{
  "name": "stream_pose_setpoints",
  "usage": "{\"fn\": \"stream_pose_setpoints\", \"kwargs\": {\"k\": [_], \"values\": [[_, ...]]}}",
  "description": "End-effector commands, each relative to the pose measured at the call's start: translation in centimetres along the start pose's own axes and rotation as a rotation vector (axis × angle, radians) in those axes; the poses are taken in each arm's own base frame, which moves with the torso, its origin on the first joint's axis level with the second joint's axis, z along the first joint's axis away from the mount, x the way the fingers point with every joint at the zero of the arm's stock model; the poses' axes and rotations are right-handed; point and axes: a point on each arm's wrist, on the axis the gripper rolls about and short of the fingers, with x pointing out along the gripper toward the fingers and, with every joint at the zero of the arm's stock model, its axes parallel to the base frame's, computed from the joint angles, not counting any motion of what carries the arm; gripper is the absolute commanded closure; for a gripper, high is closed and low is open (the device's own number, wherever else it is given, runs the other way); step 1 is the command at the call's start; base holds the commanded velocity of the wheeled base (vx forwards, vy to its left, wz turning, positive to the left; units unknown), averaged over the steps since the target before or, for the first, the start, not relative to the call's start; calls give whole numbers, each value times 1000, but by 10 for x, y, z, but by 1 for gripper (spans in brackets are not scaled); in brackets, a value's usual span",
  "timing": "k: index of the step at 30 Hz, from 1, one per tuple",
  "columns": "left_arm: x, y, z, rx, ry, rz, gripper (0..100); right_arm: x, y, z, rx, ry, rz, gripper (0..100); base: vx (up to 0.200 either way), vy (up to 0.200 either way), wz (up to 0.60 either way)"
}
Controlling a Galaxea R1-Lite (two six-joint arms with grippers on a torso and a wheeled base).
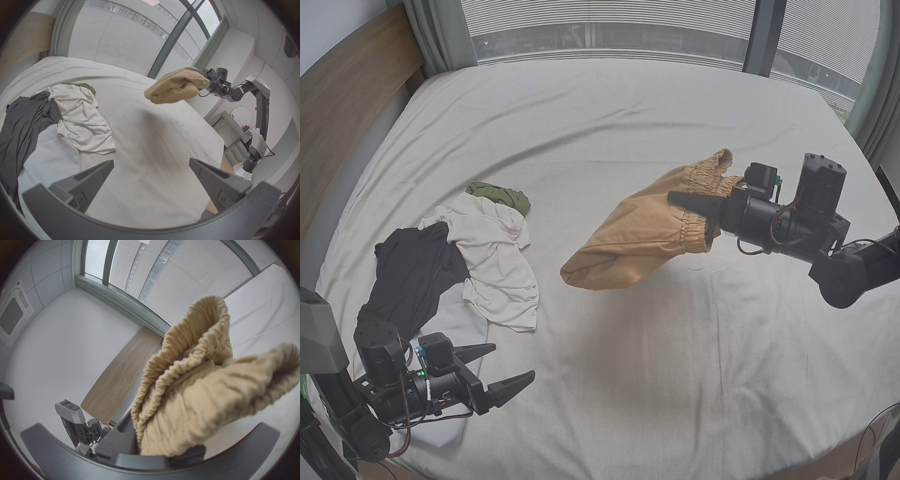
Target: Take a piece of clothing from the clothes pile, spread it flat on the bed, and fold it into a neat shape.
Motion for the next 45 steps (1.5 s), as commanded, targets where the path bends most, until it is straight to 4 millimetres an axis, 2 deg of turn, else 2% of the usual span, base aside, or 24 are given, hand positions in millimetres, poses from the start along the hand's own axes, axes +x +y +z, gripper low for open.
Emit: {"fn": "stream_pose_setpoints", "kwargs": {"k": [1, 8, 17, 32, 34, 45], "values": [[0, 0, -1, -2, 3, 1, 0, 14, -15, 12, 2, -5, -16, 100, 0, 0, 0], [0, 0, -1, -3, 4, 1, 0, 26, -30, 19, 13, 1, -34, 100, 0, 0, 0], [-2, -1, -2, -5, 7, -1, 0, 46, -61, 25, 21, -19, -91, 100, 0, 0, 0], [-2, -1, -3, -11, 14, 0, 0, 76, -86, 58, -35, -131, -133, 100, 0, 0, 0], [-2, -1, -3, -12, 16, 0, 0, 78, -89, 57, -32, -130, -139, 100, 0, 0, 0], [-4, -2, -3, -14, 16, 0, 0, 91, -133, 12, 27, -74, -225, 100, 0, 0, 0]]}}
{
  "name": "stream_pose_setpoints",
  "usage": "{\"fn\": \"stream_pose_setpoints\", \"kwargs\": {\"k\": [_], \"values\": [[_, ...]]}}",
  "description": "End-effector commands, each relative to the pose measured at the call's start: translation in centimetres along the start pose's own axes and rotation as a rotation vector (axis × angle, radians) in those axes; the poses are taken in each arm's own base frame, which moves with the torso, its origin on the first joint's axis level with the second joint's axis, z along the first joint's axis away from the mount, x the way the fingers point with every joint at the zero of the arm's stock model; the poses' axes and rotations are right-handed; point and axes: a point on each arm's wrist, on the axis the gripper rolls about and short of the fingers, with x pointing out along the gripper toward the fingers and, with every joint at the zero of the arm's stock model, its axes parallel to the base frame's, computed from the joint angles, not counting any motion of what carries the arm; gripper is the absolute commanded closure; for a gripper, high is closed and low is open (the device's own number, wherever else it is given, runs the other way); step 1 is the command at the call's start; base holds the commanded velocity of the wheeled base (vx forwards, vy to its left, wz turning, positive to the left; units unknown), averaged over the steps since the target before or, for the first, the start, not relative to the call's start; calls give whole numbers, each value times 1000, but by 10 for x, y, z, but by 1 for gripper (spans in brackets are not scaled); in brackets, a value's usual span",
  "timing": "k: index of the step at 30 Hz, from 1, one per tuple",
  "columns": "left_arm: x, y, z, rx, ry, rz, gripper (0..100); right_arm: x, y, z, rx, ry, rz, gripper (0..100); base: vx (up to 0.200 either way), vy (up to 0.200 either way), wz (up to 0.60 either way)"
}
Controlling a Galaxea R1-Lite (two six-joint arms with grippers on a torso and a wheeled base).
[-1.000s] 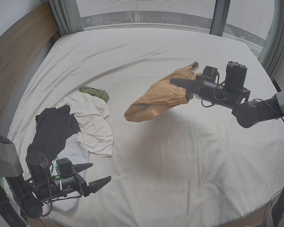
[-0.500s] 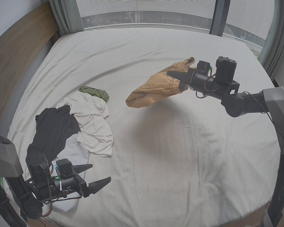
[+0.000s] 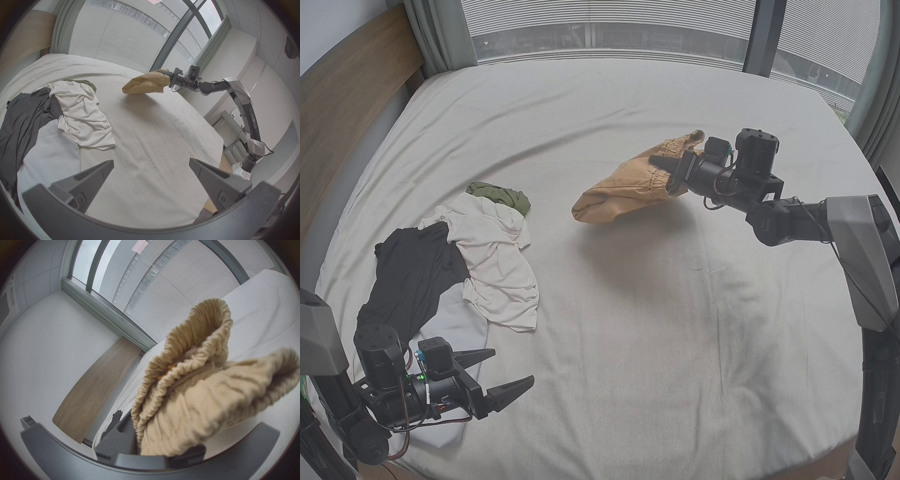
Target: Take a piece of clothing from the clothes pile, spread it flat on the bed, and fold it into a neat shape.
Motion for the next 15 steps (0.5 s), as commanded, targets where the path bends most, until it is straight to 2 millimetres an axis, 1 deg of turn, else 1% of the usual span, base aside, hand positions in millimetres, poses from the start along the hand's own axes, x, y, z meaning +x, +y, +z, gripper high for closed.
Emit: {"fn": "stream_pose_setpoints", "kwargs": {"k": [1, 3, 6, 7, 8, 9, 11, 15], "values": [[0, 0, 0, 1, -3, 0, 0, 7, -24, -30, 33, 54, -39, 100, 0, 0, 0], [0, 0, 0, 1, -3, -2, 0, 4, -28, -40, 49, 82, -55, 100, 0, 0, 0], [-1, 0, 1, 2, -5, 0, 0, -2, -35, -60, 60, 127, -86, 100, 0, 0, 0], [-1, 0, 1, 2, -5, 0, 0, -2, -35, -60, 60, 127, -86, 100, 0, 0, 0], [-1, -1, 1, 4, -6, 0, 0, -6, -39, -72, 38, 139, -106, 100, 0, 0, 0], [-1, -1, 1, 4, -6, 0, 0, -6, -39, -72, 38, 139, -106, 100, 0, 0, 0], [-1, -1, 2, 4, -10, -2, 0, -10, -44, -87, 38, 143, -122, 100, 0, 0, 0], [-1, -1, 2, 5, -11, -2, 0, -17, -50, -100, 40, 148, -130, 100, 0, 0, 0]]}}
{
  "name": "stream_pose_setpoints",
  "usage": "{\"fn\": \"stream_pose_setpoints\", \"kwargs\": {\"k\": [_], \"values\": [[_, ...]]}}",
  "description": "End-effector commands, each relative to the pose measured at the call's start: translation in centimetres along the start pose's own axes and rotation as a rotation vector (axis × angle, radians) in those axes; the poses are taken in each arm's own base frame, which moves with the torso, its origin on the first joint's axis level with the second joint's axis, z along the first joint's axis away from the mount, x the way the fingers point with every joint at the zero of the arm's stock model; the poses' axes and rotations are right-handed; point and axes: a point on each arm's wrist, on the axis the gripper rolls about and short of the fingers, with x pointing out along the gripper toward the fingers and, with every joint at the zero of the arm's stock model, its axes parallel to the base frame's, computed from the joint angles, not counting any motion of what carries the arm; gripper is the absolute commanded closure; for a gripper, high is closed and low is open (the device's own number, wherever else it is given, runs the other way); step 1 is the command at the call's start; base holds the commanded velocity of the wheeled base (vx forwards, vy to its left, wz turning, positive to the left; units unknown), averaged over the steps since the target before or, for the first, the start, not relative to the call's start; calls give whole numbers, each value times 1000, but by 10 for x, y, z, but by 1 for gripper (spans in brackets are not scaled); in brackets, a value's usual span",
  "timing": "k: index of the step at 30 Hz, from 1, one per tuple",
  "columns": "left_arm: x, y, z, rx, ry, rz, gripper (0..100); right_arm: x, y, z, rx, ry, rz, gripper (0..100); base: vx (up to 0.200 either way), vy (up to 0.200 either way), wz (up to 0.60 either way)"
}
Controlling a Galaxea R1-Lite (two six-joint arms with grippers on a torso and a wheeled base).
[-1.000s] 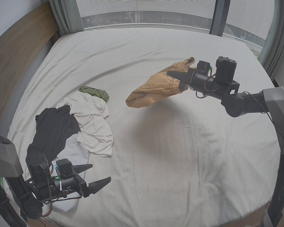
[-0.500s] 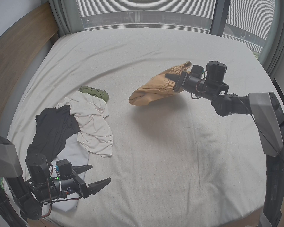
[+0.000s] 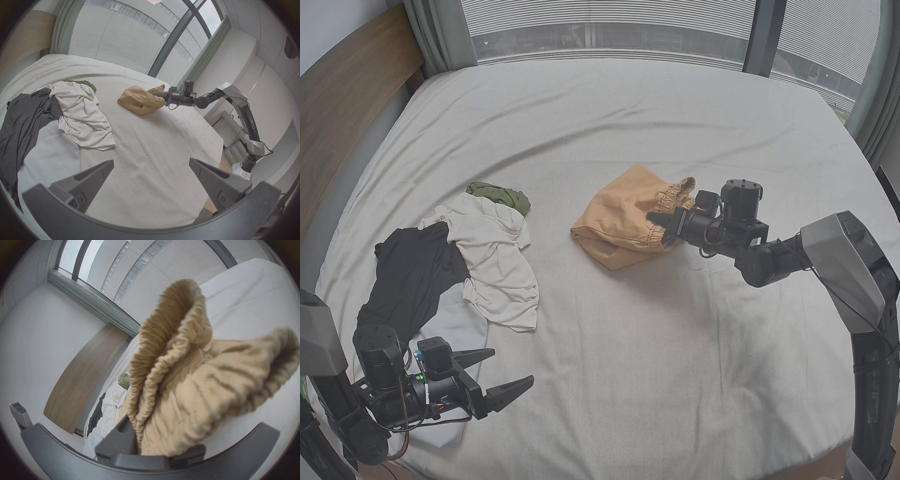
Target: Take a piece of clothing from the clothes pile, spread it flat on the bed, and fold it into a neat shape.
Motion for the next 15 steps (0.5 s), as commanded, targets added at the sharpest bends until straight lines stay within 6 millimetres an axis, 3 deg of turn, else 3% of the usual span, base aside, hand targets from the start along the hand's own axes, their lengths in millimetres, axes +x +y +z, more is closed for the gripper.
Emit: {"fn": "stream_pose_setpoints", "kwargs": {"k": [1, 6, 7, 12, 15], "values": [[-1, 0, 1, 3, -8, -1, 0, -5, -11, -24, 12, 33, -25, 100, 0, 0, 0], [0, 0, 1, 5, -8, -1, 0, -8, -11, -28, 12, 35, -26, 100, 0, 0, 0], [0, 0, 1, 5, -8, -1, 0, -9, -11, -28, 13, 36, -27, 0, 0, 0, 0], [0, 0, 2, 5, -9, -1, 0, -10, -10, -31, 22, 44, -33, 0, 0, 0, 0], [0, 0, 2, 6, -13, 1, 0, -21, -5, -34, 32, 60, -62, 0, 0, 0, 0]]}}
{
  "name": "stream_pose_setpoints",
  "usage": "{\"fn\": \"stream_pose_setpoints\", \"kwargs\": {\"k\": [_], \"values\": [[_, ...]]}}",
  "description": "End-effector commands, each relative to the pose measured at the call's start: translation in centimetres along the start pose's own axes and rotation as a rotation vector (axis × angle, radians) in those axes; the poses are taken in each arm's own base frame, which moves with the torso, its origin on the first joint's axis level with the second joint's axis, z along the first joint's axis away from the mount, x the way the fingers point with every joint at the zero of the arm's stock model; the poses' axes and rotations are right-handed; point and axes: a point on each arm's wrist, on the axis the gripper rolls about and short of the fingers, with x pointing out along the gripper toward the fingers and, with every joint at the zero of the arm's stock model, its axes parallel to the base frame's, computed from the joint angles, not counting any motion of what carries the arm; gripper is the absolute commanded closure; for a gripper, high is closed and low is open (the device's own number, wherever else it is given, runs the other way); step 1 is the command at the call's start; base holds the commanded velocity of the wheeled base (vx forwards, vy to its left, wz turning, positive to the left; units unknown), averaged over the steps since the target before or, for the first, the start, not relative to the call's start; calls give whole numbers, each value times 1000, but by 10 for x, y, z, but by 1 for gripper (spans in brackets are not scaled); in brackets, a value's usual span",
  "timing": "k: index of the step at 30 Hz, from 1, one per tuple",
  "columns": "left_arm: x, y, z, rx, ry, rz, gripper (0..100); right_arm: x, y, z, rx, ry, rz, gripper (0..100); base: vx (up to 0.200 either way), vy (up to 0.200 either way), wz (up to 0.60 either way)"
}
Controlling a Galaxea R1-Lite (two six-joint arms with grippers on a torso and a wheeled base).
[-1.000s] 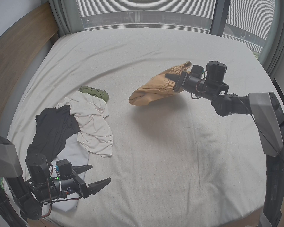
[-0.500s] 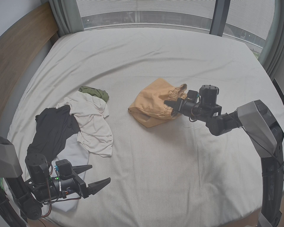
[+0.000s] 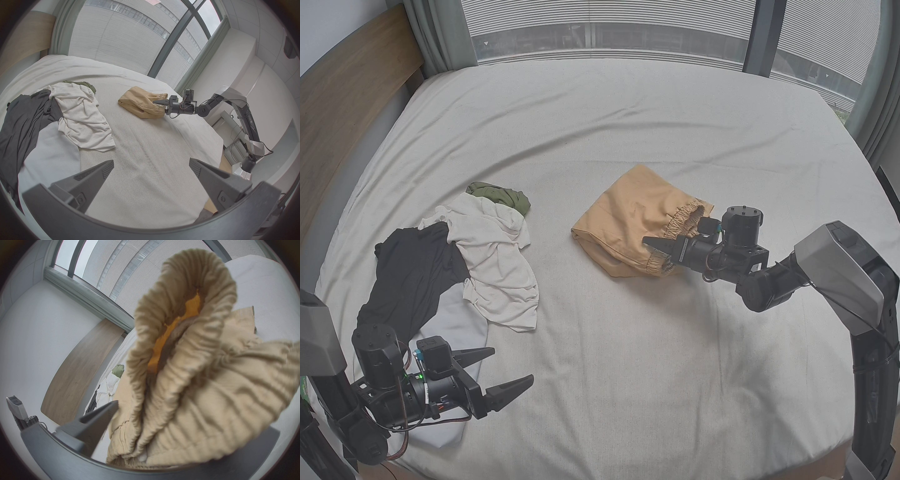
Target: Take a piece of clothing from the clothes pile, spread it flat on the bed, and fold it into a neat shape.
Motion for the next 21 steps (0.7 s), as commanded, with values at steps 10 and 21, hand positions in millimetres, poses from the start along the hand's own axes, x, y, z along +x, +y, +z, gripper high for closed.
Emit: {"fn": "stream_pose_setpoints", "kwargs": {"k": [10, 21], "values": [[-4, -3, 12, 10, -64, -5, 0, -88, 42, -12, -23, 29, -60, 0, 0, 0, 0], [-11, -17, 26, 7, -131, -56, 0, -186, 91, -19, -140, -12, -47, 0, 0, 0, 0]]}}
